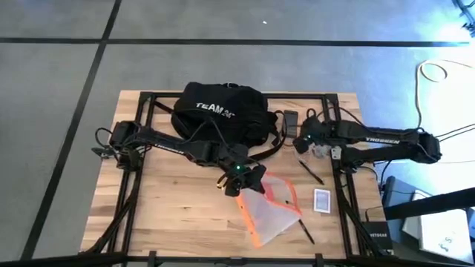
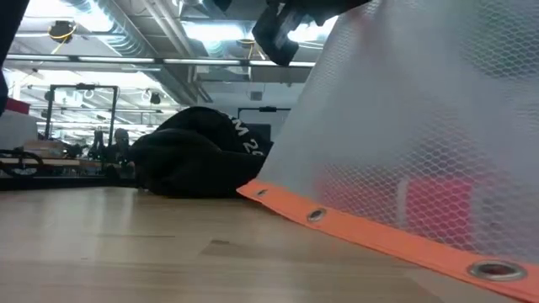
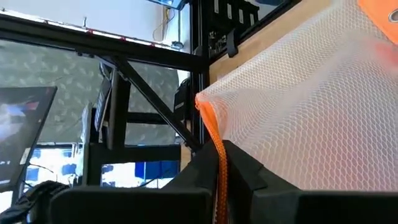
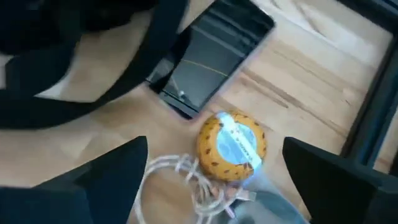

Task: Unpack backpack
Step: Put the candle wax box into the white zip bag

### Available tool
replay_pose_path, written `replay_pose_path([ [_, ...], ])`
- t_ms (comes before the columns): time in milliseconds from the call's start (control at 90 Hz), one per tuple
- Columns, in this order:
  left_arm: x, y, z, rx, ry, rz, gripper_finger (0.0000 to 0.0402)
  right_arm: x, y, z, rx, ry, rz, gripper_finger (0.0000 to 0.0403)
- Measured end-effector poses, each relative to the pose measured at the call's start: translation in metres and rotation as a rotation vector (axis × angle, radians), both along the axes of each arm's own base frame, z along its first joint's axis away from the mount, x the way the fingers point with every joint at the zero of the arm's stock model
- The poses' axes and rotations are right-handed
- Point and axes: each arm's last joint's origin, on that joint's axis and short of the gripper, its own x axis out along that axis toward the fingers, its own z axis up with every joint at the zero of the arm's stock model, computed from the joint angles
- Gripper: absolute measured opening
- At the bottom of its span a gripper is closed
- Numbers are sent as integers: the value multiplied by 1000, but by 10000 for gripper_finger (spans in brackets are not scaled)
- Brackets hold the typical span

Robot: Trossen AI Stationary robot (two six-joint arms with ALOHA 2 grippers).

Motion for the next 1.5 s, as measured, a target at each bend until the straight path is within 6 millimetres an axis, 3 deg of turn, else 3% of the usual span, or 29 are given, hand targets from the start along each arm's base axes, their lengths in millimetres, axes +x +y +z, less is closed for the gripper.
replay_pose_path([
  [322,-1,0,-2,1,26,1,0,8,-21,-50,22,102,-130,347],
  [600,-2,0,-4,-9,60,8,0,10,-23,-77,26,141,-148,346],
  [933,-2,0,-4,-15,63,10,0,13,-24,-80,19,97,-157,342],
  [1211,-2,0,-5,-21,69,14,0,14,-24,-79,16,86,-157,277],
  [1500,-2,3,-5,-29,73,24,0,14,-23,-77,45,58,-151,296],
])
